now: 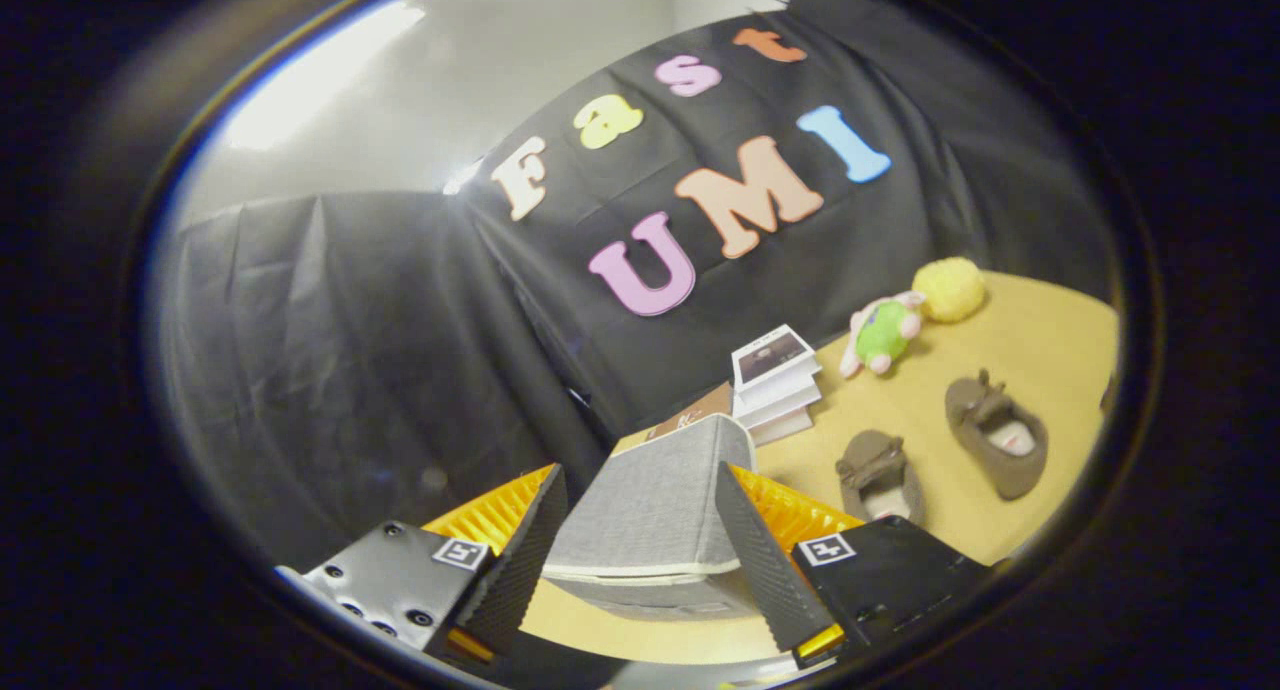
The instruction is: Open the storage box then place both shoes into the box .Put the left shoe in first, then the right shoe, with the right side of both shoes facing outward in a uniform manner.
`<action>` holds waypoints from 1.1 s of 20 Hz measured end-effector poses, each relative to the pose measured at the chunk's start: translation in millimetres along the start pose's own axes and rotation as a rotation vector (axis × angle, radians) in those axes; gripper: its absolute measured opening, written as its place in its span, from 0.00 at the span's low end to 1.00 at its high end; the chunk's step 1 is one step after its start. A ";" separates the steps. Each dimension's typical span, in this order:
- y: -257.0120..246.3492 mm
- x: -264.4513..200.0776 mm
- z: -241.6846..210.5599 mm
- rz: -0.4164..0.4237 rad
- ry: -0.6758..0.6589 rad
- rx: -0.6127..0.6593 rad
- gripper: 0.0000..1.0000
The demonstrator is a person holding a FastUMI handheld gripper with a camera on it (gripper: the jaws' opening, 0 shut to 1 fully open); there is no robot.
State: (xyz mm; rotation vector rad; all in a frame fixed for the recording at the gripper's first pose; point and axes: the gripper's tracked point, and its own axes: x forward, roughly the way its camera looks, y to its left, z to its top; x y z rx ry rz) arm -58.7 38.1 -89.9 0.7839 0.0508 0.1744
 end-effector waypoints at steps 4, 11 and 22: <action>-30.5 2.2 -10.2 -0.080 -0.069 0.230 0.98; -78.4 27.9 -49.9 -0.238 -0.096 0.504 0.98; -82.3 66.7 -98.1 -0.297 -0.129 0.950 0.71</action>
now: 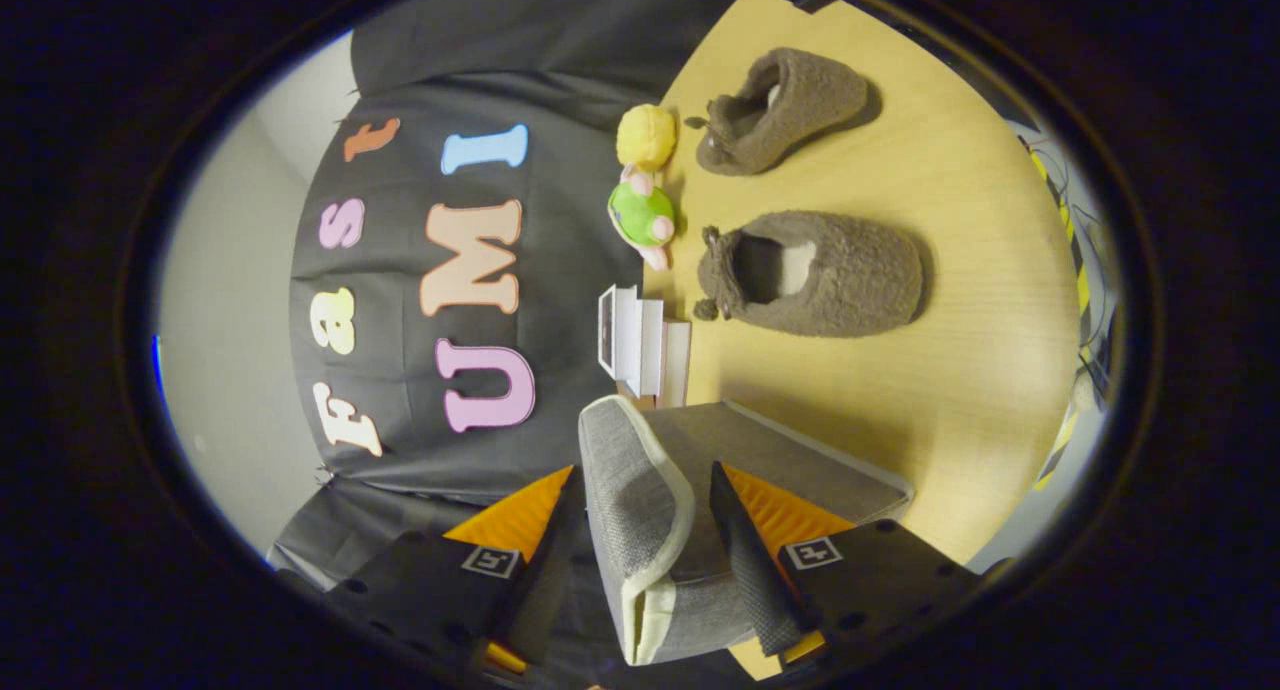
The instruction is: Open the storage box then place both shoes into the box .Put the left shoe in first, then the right shoe, with the right side of both shoes facing outward in a uniform manner.
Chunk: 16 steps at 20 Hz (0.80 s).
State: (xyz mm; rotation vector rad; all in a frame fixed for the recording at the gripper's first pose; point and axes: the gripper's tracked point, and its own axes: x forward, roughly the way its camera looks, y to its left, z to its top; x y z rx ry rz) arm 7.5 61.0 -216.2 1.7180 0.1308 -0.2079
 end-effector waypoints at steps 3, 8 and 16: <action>7.6 8.6 -1.6 0.017 0.004 0.048 0.51; 29.0 11.7 -4.6 0.075 0.042 -0.002 0.17; 106.9 -8.3 -29.4 0.207 0.128 -0.285 0.17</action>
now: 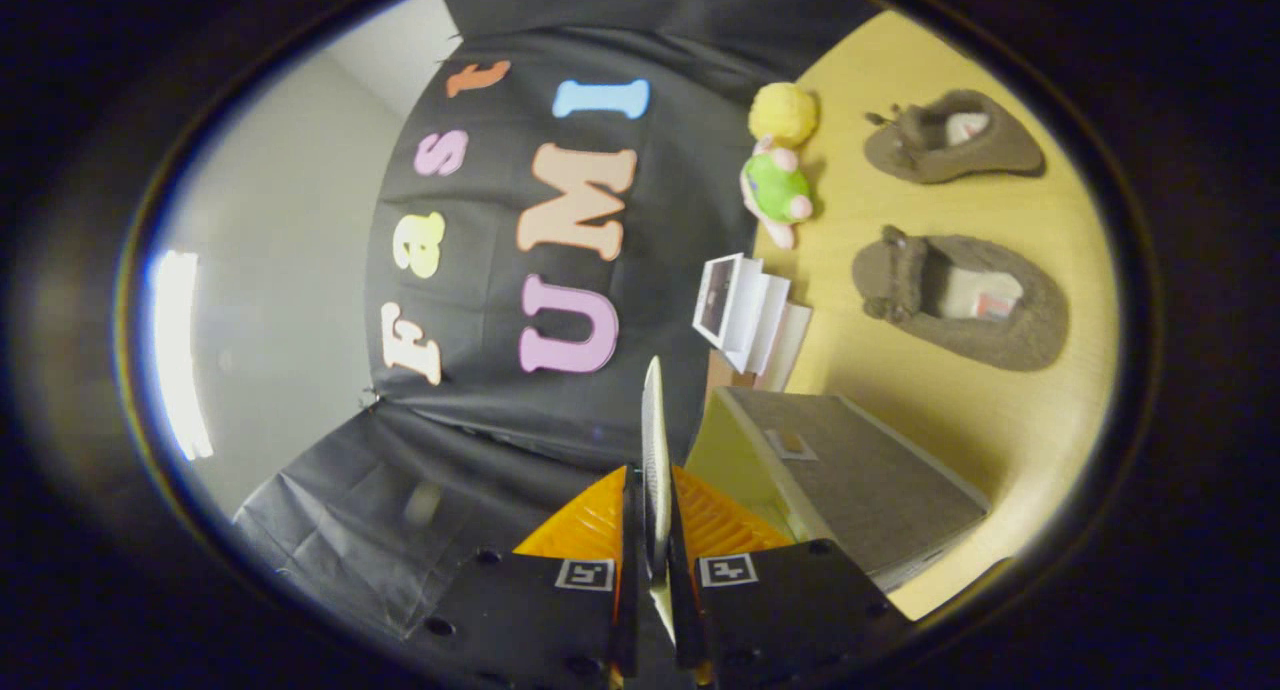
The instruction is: Open the storage box then place both shoes into the box .Put the left shoe in first, then the right shoe, with the right side of both shoes facing outward in a uniform manner.
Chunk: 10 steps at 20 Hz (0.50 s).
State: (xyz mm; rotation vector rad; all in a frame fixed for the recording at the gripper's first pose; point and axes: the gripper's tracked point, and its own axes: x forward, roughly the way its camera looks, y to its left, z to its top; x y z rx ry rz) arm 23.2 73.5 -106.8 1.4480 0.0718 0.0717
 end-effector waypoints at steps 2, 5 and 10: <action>16.3 2.9 -7.8 -0.003 0.041 -0.108 0.17; 29.0 12.8 -12.3 -0.003 0.085 -0.301 0.16; 66.8 28.1 -43.2 -0.031 0.138 -0.542 0.10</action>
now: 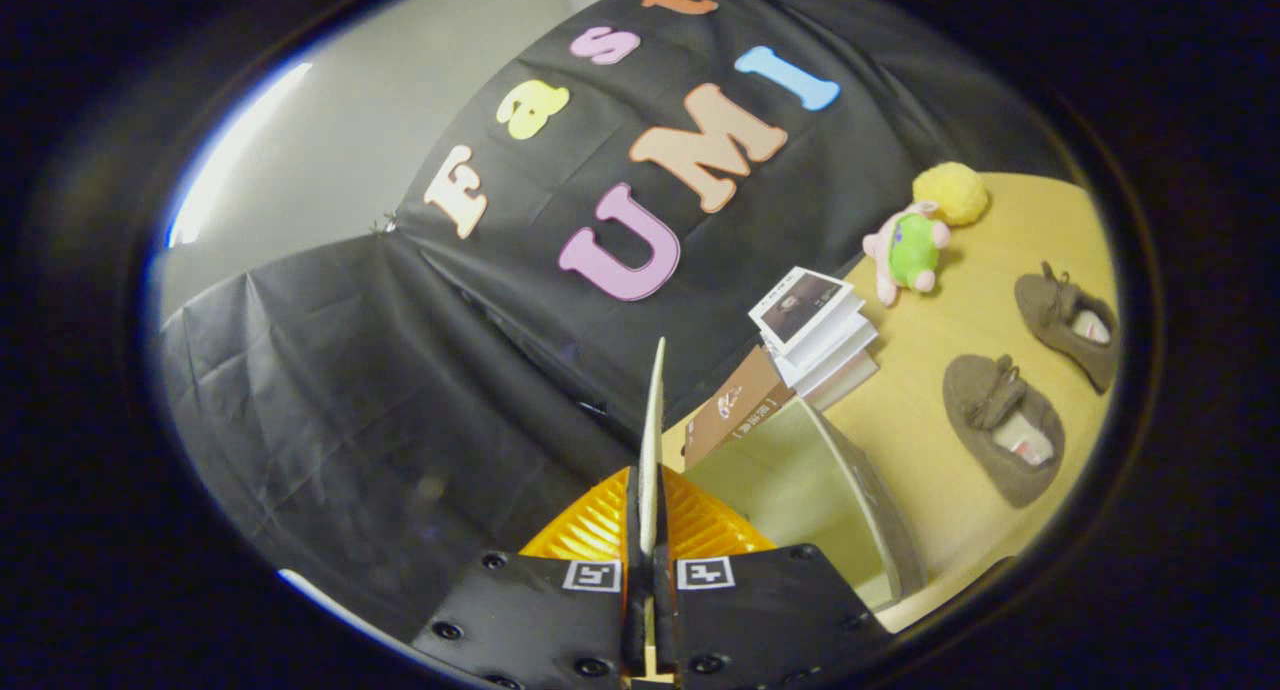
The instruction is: Open the storage box then place both shoes into the box .Put the left shoe in first, then the right shoe, with the right side of both shoes facing outward in a uniform manner.
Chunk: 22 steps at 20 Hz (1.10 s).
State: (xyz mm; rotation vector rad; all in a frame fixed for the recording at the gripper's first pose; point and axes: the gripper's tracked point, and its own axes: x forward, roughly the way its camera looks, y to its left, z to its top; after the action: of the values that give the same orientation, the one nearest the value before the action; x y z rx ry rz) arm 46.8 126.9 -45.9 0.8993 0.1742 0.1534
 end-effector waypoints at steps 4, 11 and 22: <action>36.7 9.2 0.6 -0.012 0.023 -0.155 0.06; 123.1 32.6 -44.4 0.038 0.081 -0.280 0.08; 187.6 50.0 -166.0 0.148 0.193 -0.284 0.19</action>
State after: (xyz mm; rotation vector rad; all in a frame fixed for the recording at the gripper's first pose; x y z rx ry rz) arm 48.8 378.8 -3.6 0.6135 0.2585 0.3938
